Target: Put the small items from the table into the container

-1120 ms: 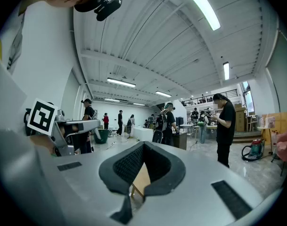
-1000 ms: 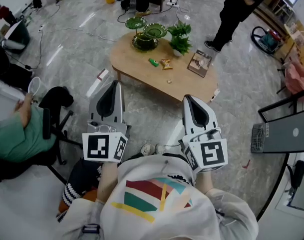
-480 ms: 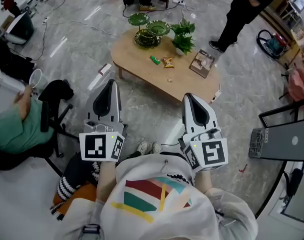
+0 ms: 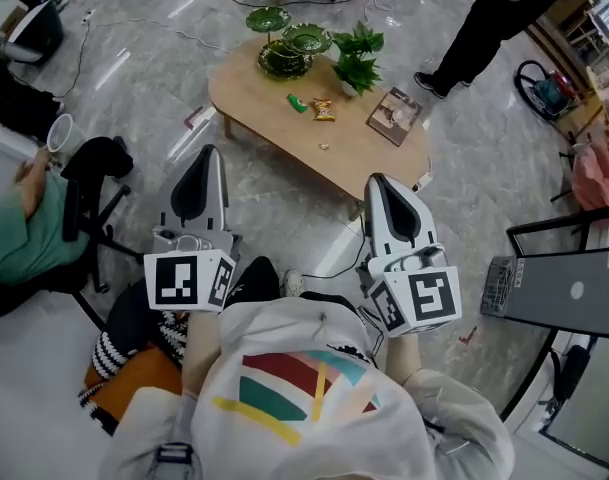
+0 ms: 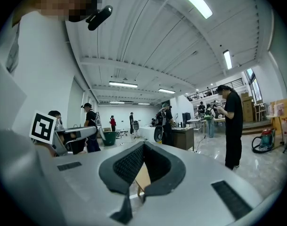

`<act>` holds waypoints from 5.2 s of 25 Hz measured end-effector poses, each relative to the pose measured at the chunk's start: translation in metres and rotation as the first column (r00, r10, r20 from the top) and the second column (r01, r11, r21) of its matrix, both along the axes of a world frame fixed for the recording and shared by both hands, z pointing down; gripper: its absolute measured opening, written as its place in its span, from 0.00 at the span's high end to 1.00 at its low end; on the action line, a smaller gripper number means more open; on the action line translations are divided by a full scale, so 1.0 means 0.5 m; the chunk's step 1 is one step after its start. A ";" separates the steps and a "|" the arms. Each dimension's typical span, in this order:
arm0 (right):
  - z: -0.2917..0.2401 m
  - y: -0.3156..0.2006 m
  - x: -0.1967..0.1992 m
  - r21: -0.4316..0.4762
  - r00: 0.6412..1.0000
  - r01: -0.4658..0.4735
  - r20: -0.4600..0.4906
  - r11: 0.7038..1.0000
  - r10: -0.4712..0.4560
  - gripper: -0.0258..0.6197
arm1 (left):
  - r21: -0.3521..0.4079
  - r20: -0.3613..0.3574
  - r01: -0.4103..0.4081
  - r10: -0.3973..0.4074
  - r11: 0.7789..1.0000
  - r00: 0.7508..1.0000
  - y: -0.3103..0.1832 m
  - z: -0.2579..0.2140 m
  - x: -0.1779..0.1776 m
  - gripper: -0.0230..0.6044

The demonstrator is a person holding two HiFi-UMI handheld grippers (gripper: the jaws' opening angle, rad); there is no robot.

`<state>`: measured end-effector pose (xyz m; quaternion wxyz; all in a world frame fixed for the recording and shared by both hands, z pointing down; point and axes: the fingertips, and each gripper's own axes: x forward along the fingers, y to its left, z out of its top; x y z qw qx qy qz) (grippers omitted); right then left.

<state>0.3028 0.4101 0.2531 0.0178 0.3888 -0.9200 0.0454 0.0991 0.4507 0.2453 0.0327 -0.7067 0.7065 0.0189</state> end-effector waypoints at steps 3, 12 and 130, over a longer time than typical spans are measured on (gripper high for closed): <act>0.018 -0.009 0.004 -0.027 1.000 0.009 0.002 1.000 -0.009 0.94 | 0.004 0.020 0.012 -0.012 1.000 1.000 -0.009 -0.009 -0.001 0.95; 0.034 -0.111 -0.045 0.005 0.998 -0.007 -0.061 1.000 0.007 0.94 | 0.006 0.017 -0.006 0.006 1.000 1.000 -0.140 0.019 -0.062 0.95; 0.528 -1.069 -0.735 -0.252 0.863 -0.039 -0.496 0.967 -0.095 0.72 | 0.062 -0.026 -0.175 0.177 0.983 0.984 -1.162 0.115 -0.658 0.95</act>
